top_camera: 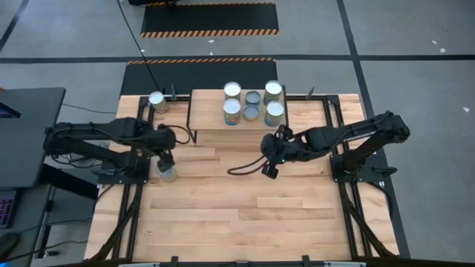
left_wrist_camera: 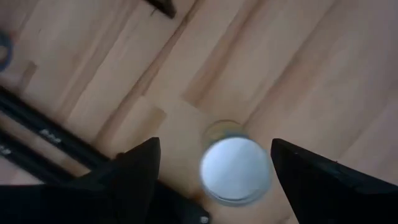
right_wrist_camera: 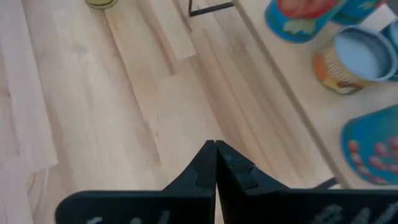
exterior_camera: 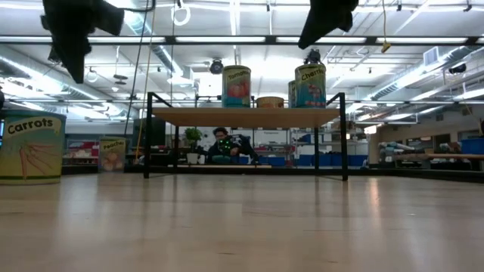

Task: Pick and place cans onto a shelf
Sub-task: Put the big yellow canned carrots on the shelf

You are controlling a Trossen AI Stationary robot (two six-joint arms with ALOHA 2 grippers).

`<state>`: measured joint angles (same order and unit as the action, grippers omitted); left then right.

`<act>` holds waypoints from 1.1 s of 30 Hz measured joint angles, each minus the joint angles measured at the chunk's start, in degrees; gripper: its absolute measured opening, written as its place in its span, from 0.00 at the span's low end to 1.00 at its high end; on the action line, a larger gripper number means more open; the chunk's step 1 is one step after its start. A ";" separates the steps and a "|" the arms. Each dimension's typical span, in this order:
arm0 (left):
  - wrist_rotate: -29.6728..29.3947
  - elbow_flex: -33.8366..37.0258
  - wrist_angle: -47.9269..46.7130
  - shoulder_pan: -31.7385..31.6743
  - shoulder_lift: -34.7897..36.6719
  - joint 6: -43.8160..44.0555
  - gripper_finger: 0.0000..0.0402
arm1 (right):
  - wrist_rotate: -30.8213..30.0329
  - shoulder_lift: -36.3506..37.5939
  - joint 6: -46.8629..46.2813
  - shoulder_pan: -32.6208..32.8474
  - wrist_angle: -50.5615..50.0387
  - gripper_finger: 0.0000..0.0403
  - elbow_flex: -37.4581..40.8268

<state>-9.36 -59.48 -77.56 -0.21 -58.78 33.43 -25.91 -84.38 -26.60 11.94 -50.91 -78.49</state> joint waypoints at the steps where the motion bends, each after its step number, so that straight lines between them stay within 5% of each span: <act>1: -0.15 0.02 -0.05 -0.15 -1.28 -1.09 0.77 | -0.03 0.00 -0.24 0.23 0.92 0.02 0.69; 6: 2.91 0.04 2.61 0.12 -5.55 -6.35 0.54 | 0.02 0.00 -2.31 1.72 2.54 0.02 2.51; 10: -1.42 0.04 6.61 1.05 -5.93 -9.51 0.29 | 0.00 0.00 -3.48 3.20 2.89 0.02 3.41; 13: 0.34 0.04 6.95 1.14 -5.54 -9.07 0.23 | 0.02 0.00 -3.99 3.90 3.73 0.02 4.26; 17: 2.84 0.04 3.42 1.33 -5.58 -5.81 0.34 | 0.00 0.00 -5.17 4.23 4.64 0.02 5.13; 28: 9.42 3.64 0.24 5.50 -5.58 2.27 0.94 | 0.41 -0.02 -6.22 4.23 5.89 0.02 5.96; 33: 9.47 6.75 2.80 6.97 -5.60 2.05 0.97 | 0.46 -0.02 -6.03 4.23 5.94 0.02 5.96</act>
<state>0.11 -52.73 -74.76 6.76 -64.38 35.48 -25.45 -84.40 -32.63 16.16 -44.97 -72.53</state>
